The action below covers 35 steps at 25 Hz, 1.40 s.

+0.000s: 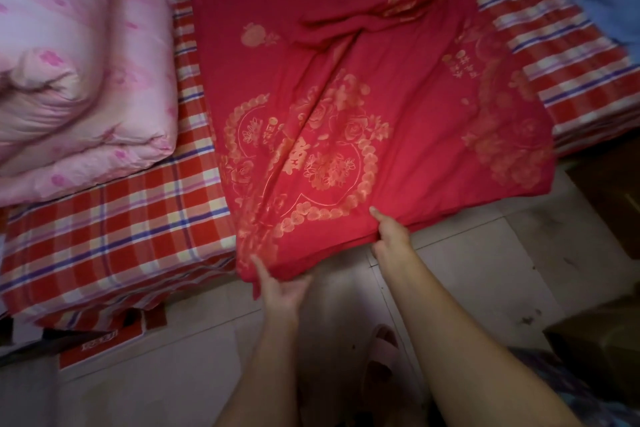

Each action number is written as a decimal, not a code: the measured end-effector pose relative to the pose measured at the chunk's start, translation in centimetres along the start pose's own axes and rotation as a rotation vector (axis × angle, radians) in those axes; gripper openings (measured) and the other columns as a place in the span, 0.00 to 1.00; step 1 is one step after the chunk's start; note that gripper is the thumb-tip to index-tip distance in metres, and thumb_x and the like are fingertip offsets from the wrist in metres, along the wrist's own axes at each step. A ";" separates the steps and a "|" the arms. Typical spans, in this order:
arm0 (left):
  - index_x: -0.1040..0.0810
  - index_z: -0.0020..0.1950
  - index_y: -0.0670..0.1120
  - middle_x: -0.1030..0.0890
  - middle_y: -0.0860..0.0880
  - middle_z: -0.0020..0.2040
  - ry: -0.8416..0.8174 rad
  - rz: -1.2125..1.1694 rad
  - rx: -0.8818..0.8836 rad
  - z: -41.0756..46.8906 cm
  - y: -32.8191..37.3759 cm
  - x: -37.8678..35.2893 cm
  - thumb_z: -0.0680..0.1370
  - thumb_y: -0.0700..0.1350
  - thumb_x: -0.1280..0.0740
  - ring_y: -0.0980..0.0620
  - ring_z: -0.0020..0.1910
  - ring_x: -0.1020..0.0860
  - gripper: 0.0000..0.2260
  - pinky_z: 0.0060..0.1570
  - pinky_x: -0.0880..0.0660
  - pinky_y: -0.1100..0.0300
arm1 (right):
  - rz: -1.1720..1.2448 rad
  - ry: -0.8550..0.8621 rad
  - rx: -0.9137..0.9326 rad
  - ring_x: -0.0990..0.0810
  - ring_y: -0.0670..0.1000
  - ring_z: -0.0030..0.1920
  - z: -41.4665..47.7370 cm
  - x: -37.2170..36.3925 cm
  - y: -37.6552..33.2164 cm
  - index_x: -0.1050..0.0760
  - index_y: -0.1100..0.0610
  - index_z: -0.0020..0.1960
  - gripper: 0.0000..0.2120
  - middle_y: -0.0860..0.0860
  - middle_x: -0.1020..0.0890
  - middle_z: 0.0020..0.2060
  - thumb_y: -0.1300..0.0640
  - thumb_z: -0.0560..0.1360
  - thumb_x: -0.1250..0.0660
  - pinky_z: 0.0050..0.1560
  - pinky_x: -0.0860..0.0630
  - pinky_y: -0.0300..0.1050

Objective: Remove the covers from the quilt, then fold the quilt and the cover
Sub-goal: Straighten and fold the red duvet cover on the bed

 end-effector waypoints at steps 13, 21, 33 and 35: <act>0.28 0.67 0.43 0.16 0.47 0.42 0.139 0.277 -0.032 3.3 -11.6 -5.4 0.80 0.47 0.37 0.53 0.30 0.18 0.18 0.31 0.20 0.59 | 0.369 -0.295 -0.033 0.15 0.55 0.41 3.7 3.3 -10.3 0.22 0.58 0.54 0.16 0.57 0.15 0.41 0.55 0.67 0.29 0.54 0.22 0.57; 0.22 0.58 0.45 0.20 0.42 0.59 -0.087 0.148 0.009 4.2 -17.9 -8.0 0.65 0.55 0.24 0.44 0.56 0.21 0.26 0.62 0.28 0.47 | 0.144 0.017 0.047 0.19 0.58 0.53 6.5 5.9 -11.9 0.24 0.63 0.59 0.21 0.61 0.20 0.56 0.69 0.67 0.28 0.57 0.24 0.60; 0.23 0.58 0.41 0.16 0.40 0.45 -0.090 0.216 0.068 4.7 -21.6 -12.3 0.79 0.45 0.40 0.43 0.49 0.21 0.12 0.47 0.27 0.44 | 0.674 -0.270 0.092 0.20 0.58 0.53 7.8 9.0 -22.0 0.23 0.59 0.56 0.22 0.59 0.16 0.48 0.54 0.65 0.25 0.60 0.27 0.59; 0.24 0.61 0.42 0.18 0.42 0.52 -0.048 0.195 0.036 4.9 -21.5 -11.9 0.80 0.46 0.40 0.44 0.48 0.22 0.13 0.48 0.29 0.45 | 0.638 -0.227 0.082 0.18 0.57 0.49 8.3 10.4 -23.1 0.23 0.60 0.53 0.12 0.58 0.15 0.43 0.55 0.73 0.31 0.62 0.28 0.56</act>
Point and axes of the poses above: each hand's wrist, its own z-axis towards the middle knuckle, its own x-axis out of the back of the hand, y = z × x, the point moved 5 cm from there along z, towards the middle knuckle
